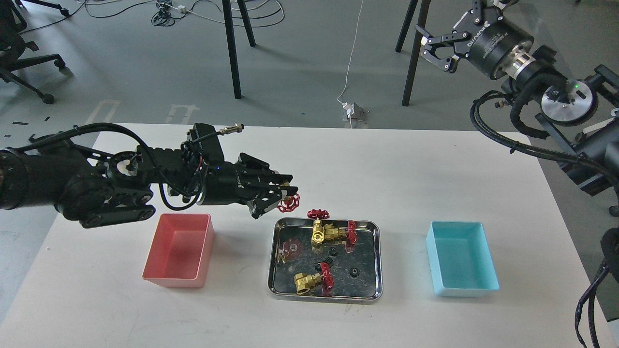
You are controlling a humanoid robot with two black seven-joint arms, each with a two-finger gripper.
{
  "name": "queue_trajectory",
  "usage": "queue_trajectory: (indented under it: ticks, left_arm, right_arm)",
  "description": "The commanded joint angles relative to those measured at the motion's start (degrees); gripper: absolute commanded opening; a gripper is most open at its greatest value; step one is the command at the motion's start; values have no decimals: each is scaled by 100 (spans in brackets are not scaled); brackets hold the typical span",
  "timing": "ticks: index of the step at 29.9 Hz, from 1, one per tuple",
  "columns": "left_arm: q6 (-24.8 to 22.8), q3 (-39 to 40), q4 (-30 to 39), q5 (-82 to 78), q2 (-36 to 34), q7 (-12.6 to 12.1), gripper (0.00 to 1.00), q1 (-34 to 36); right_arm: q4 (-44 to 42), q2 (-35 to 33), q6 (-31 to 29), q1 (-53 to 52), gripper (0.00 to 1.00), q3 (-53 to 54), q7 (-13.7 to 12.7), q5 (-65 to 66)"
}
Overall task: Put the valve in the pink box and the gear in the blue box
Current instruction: 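Lift the valve with the left gripper and carry it over the pink box, then lower the valve into the pink box and open the left gripper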
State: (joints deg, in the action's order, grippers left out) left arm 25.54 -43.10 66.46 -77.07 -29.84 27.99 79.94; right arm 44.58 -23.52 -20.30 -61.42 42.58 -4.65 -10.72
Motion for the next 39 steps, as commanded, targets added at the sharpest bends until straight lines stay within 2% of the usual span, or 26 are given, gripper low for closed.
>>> queue_trajectory:
  ticks: [1,4,8,12,21,23,30,39]
  left_arm:
    - [3,117,699,-88,-968,1,14,83]
    - [3,161,1140,-631,-1724,1,14,57]
    - [3,179,1457,-1134,-2560,1,14,-188]
    - [56,258,1414,-1389,-2878,1,14,-628]
    - [197,574,1001,-1460,-2790,1,14,-1445]
    - [197,583,974,-1451,-2659,1,14,-1533]
    - [197,583,245,-1389,-2061,1,14,-1867]
    - [197,583,-247,-1389,-1762,1,15,-2078]
  right_arm:
    - [-54,14,578,-598,100,-31,-1,8]
    - [-142,110,782,-950,100,-241,-1,-1]
    - [-160,137,765,-969,100,-286,8,-1]
    - [-160,128,765,-855,100,-242,17,-9]
    - [-134,49,756,-740,100,-215,17,-18]
    - [-125,40,756,-679,100,-215,17,-18]
    - [-90,22,756,-521,100,-198,25,-27]
    - [-81,-13,756,-433,100,-189,52,-36]
